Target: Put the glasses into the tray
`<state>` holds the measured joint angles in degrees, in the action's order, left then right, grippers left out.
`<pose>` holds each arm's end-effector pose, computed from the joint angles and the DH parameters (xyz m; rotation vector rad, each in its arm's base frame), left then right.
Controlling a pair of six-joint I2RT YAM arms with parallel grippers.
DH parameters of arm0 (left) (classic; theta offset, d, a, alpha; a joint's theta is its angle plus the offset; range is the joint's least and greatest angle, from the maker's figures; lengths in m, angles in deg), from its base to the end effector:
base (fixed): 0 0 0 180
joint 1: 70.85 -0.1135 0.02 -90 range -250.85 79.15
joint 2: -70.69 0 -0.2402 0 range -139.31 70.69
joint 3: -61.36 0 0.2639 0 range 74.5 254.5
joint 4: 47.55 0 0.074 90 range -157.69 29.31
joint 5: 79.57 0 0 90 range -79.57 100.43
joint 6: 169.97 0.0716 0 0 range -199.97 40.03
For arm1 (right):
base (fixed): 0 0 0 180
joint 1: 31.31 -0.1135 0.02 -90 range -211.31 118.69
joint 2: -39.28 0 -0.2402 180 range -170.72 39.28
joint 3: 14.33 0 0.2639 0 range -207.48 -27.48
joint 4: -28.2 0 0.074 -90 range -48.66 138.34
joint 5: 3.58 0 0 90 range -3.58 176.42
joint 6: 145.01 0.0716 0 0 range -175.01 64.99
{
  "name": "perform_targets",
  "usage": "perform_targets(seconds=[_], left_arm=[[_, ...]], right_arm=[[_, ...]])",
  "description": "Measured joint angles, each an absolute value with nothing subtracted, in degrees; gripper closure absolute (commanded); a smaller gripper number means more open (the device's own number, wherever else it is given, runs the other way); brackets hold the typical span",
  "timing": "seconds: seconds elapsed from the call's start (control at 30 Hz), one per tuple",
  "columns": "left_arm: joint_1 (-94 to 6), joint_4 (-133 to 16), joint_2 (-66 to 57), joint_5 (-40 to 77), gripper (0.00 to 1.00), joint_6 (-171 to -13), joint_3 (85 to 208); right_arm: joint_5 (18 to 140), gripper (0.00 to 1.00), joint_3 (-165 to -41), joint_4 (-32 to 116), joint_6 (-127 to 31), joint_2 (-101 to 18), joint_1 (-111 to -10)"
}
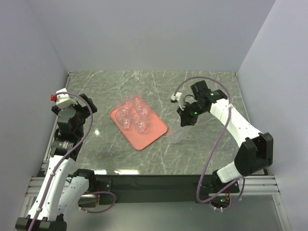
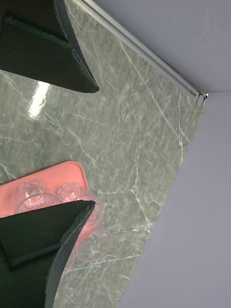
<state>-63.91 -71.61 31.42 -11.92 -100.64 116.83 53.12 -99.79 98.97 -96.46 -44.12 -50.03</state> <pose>0.2280 -0.0003 0.3200 -0.4859 1.6267 -0.0269 0.2760 0.1350 0.2369 -1.4253 2.1696 0.6639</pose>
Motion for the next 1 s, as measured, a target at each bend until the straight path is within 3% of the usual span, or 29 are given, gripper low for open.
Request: perform_targets(seconds=[0.47, 1.0], left_arm=[[-63.9, -71.5, 31.4, -11.9, 0.01, -100.6, 116.8], [-63.9, -71.4, 31.4, -11.9, 0.01, -100.6, 116.8]], right_arm=[[61.8, 1.00, -118.0, 91.7, -83.4, -65.3, -61.3], [69.8, 1.00, -126.1, 89.9, -75.8, -74.0, -62.4]])
